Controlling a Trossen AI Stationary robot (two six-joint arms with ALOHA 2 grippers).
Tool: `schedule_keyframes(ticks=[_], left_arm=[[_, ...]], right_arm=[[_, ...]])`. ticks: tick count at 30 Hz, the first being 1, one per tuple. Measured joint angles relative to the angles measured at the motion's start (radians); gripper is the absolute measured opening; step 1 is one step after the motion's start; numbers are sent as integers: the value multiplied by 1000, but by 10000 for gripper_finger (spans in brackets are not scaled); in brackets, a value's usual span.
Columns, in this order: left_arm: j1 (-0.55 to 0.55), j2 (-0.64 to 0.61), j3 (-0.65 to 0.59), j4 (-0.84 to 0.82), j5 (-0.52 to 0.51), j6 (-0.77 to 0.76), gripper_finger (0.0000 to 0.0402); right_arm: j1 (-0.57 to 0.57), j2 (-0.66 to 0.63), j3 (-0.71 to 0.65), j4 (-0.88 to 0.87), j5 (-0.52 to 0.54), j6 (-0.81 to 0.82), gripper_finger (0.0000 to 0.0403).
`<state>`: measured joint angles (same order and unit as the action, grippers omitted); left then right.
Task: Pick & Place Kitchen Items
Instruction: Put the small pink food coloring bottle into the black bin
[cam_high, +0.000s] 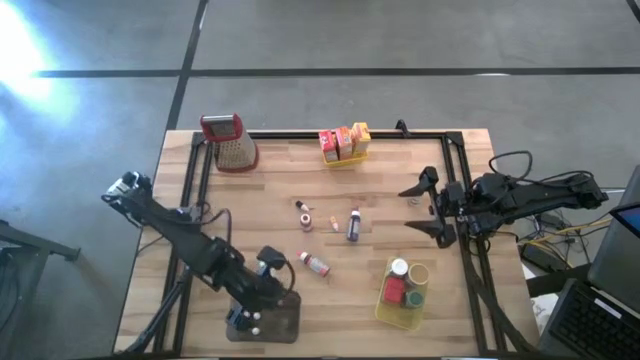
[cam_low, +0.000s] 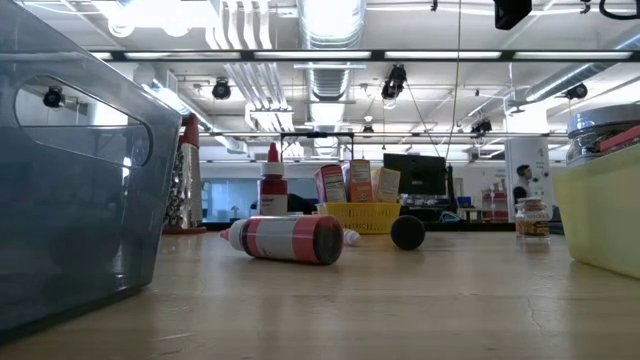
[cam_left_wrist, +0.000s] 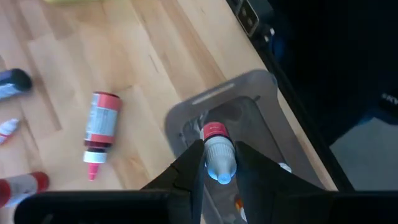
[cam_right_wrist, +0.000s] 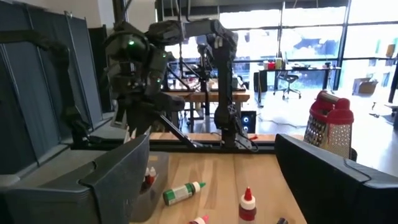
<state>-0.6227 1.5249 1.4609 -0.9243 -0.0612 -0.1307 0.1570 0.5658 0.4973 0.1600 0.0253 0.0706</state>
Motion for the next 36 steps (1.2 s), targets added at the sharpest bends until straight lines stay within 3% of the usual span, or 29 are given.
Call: schedule_keyframes(ticks=[18, 36], left_arm=[[-103, 130, 0, -2, 4, -74, 81], [-133, 257, -1, -4, 26, -173, 81]], right_arm=[[0, 40, 0, -1, 0, -2, 284], [0, 70, 0, -7, 0, -3, 239]])
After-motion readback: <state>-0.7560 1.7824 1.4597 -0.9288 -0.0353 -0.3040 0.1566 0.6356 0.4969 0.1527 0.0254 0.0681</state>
